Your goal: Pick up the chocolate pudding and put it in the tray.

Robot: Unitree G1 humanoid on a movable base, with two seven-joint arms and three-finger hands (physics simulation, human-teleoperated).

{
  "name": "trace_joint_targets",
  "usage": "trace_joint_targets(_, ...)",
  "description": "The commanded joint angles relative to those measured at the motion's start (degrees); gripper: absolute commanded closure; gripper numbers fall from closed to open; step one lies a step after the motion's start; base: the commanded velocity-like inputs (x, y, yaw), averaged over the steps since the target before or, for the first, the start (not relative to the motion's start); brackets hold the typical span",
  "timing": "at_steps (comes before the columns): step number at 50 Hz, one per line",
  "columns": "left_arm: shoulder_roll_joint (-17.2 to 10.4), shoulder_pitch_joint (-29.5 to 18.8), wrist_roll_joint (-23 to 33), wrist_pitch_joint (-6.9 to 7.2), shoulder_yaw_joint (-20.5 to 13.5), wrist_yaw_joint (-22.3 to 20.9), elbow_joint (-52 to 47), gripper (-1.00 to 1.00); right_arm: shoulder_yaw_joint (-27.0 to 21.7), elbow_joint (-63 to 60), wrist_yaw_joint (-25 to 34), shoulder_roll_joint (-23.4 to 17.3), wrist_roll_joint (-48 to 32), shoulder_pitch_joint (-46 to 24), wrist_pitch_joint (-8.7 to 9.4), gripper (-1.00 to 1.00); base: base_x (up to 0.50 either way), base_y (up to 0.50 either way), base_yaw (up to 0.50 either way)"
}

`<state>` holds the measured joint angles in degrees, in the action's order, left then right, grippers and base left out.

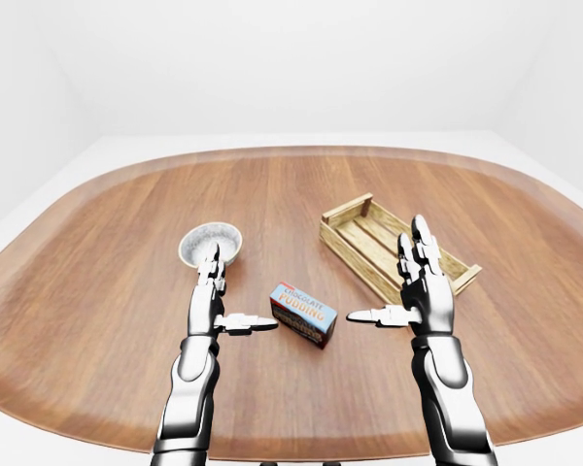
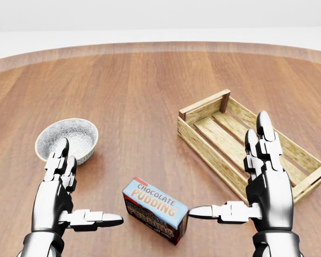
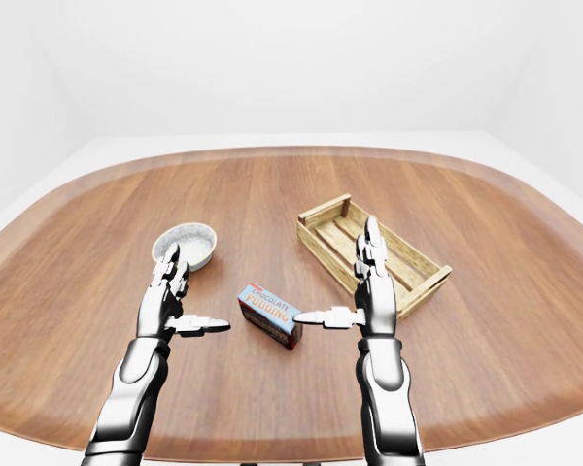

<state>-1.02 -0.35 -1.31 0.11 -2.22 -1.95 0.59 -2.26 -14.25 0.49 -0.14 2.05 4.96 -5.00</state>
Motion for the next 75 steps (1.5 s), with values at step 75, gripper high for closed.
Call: trace_joint_targets(75, -0.04, 0.05, -0.14, -0.56, -0.15, 0.24, -0.36, -1.00, 5.95, 10.56, -1.72, 0.75, -8.03, 0.05, 0.00, -1.00, 0.02, 0.00, 0.00)
